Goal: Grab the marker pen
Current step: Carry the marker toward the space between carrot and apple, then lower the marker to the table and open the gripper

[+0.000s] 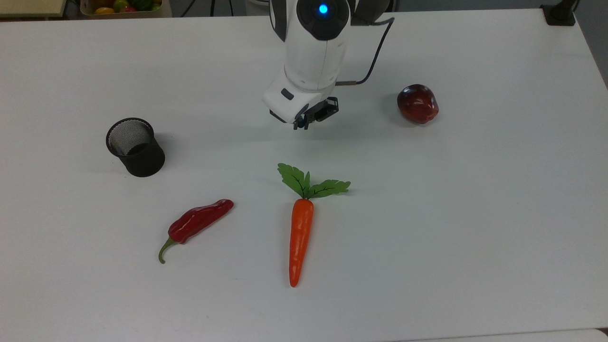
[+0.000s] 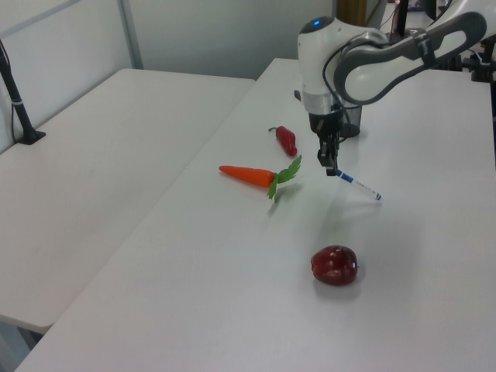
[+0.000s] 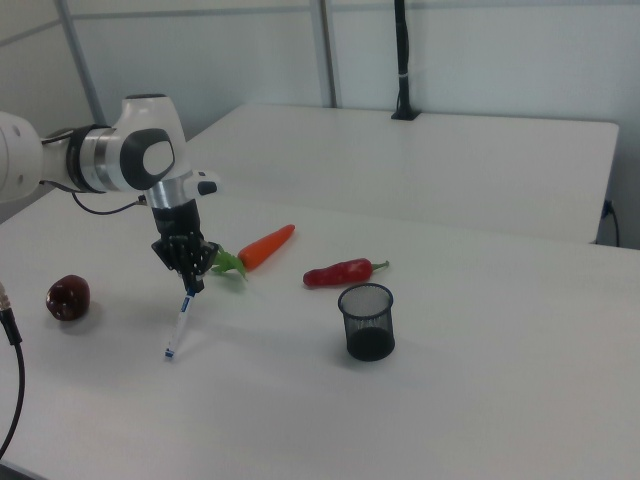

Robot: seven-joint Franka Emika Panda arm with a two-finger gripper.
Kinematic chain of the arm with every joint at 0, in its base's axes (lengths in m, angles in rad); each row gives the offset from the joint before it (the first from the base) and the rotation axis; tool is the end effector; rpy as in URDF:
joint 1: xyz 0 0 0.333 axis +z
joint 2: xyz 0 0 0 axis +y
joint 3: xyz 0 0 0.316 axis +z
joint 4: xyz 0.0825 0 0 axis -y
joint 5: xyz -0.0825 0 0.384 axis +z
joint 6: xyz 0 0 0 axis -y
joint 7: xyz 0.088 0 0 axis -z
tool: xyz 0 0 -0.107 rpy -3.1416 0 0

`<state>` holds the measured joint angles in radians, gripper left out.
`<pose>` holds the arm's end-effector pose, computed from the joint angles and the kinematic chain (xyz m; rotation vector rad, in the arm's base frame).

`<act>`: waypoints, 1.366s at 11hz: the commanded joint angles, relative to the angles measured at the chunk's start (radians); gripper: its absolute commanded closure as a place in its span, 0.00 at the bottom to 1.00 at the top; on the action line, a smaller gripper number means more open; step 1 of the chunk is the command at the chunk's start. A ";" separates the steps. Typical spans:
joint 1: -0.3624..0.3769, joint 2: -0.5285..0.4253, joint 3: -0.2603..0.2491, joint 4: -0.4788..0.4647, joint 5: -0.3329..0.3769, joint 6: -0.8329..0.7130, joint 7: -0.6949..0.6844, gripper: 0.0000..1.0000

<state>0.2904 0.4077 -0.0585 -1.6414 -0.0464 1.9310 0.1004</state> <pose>0.6370 0.1513 0.3708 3.0440 0.2346 -0.1605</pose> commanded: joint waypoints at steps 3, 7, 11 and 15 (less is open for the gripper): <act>-0.001 0.013 -0.011 -0.003 -0.001 0.031 0.015 0.68; -0.001 0.011 -0.012 0.002 -0.032 0.028 0.016 0.00; 0.003 -0.039 -0.012 0.005 -0.032 0.013 0.015 0.00; -0.019 -0.186 -0.014 0.003 -0.033 -0.104 0.001 0.00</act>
<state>0.2792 0.3386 -0.0633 -1.6047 -0.0655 1.9056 0.1027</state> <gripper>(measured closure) 0.000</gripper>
